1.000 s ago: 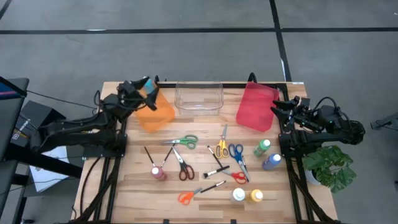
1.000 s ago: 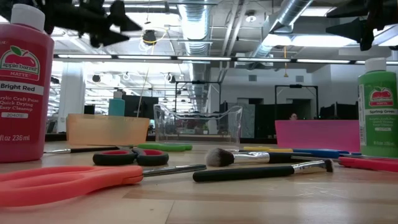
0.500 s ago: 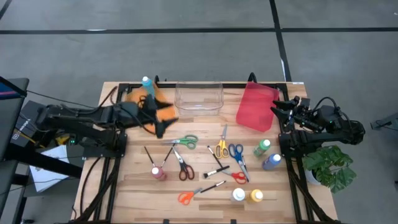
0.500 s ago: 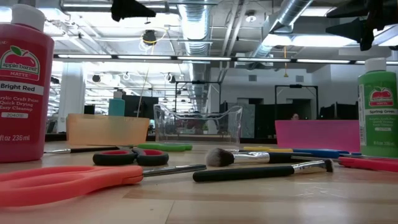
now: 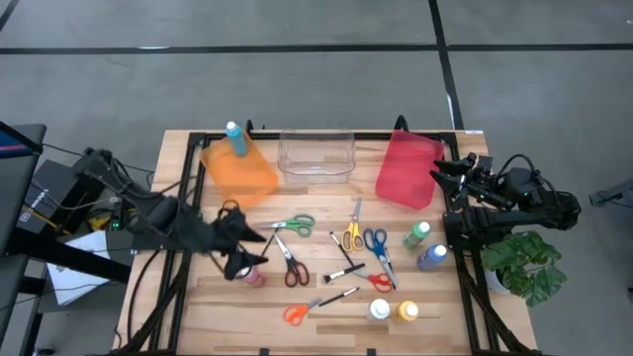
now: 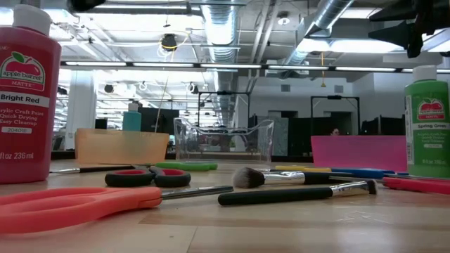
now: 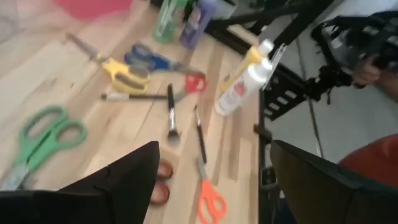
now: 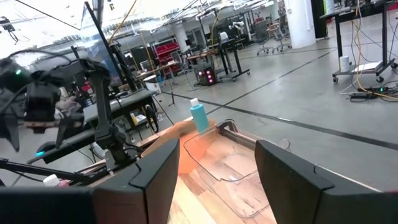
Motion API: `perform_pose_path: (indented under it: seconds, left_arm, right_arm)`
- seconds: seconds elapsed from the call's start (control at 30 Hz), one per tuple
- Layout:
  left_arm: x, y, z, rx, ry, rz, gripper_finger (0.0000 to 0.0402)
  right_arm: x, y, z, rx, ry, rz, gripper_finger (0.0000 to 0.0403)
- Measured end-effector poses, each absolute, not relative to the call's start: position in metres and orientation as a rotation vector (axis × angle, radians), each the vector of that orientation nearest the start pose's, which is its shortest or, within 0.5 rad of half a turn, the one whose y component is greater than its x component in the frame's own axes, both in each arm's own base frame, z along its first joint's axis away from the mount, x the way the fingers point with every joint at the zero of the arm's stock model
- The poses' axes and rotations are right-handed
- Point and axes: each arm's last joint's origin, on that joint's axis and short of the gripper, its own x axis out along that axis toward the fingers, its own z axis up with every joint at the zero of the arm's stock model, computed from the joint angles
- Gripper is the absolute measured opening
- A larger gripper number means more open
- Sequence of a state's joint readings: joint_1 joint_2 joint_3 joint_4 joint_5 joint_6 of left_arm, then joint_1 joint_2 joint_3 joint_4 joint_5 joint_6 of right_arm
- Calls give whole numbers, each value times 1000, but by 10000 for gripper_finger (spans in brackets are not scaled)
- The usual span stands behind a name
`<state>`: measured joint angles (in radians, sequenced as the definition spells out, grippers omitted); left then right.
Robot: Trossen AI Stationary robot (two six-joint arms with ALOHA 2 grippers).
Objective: Pick & Place Paint Supplies
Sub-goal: Put the red paint bottle into the orange bin
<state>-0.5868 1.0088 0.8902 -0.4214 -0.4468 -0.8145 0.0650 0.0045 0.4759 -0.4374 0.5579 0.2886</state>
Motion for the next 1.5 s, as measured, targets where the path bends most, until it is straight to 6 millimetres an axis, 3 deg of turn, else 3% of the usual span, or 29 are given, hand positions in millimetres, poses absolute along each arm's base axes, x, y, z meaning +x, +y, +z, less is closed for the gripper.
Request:
perform_pose_path:
  seconds: [0.27,0.93,1.2,1.5]
  left_arm:
    - [157,-133,292,-444,390,179,301]
    - [157,-183,238,-160,504,201,301]
    - [135,-192,226,-163,385,315,301]
    - [141,-202,204,-76,377,349,301]
  right_arm:
    - [40,-13,273,294,-104,-485,210]
    - [40,-13,272,379,-122,-491,210]
    - [40,-14,272,419,-140,-522,210]
    - [39,-15,272,444,-154,-549,210]
